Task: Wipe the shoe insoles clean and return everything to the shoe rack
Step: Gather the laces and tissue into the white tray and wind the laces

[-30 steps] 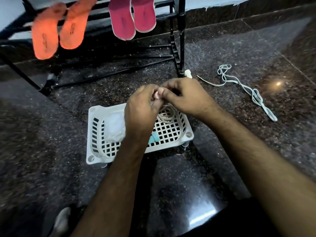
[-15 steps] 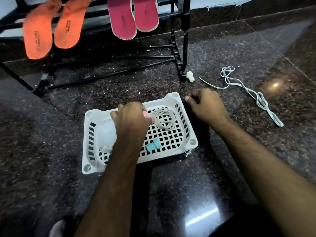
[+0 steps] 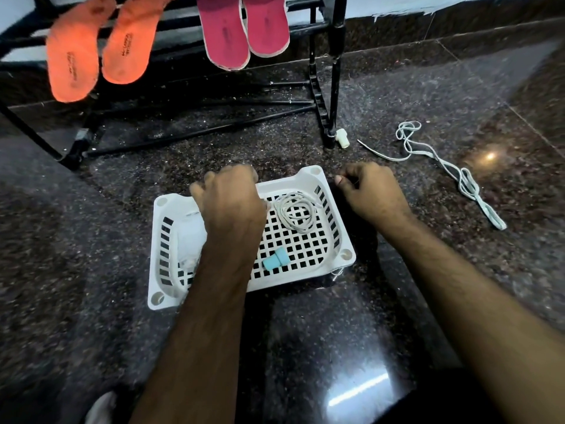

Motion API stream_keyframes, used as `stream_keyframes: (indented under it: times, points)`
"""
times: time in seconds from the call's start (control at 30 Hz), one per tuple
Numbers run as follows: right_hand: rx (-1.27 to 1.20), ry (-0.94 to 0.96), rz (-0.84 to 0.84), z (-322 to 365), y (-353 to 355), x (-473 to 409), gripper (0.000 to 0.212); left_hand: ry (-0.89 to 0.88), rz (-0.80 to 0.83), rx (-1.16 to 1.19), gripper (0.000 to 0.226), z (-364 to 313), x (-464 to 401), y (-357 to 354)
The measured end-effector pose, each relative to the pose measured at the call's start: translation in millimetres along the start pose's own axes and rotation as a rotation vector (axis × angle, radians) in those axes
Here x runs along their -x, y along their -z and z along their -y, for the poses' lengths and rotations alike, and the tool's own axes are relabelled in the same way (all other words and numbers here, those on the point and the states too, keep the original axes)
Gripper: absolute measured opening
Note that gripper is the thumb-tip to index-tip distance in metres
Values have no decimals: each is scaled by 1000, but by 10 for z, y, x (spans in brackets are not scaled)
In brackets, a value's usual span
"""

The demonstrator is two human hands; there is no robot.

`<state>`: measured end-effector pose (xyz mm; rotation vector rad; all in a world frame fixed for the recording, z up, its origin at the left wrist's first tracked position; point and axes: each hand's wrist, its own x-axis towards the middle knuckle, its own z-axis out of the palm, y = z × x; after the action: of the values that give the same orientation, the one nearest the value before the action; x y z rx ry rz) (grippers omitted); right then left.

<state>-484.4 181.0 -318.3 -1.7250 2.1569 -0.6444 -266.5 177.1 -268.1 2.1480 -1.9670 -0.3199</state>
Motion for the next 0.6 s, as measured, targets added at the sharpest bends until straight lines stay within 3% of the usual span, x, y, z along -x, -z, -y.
stream_keyframes:
  times: [0.17, 0.33, 0.53, 0.6]
  points:
    - [45, 6, -43, -60, -70, -118, 21, -174, -146, 203, 33, -228, -10, 68]
    - [200, 86, -99, -52, -271, -479, 51, -245, -148, 290, 35, -67, -94, -128]
    - [-48, -118, -241, 84, -424, -993, 40, -244, -149, 289, 30, 98, -193, -238]
    - [-15, -111, -200, 84, -451, -1084, 41, -257, -146, 283, 27, 98, -197, -279]
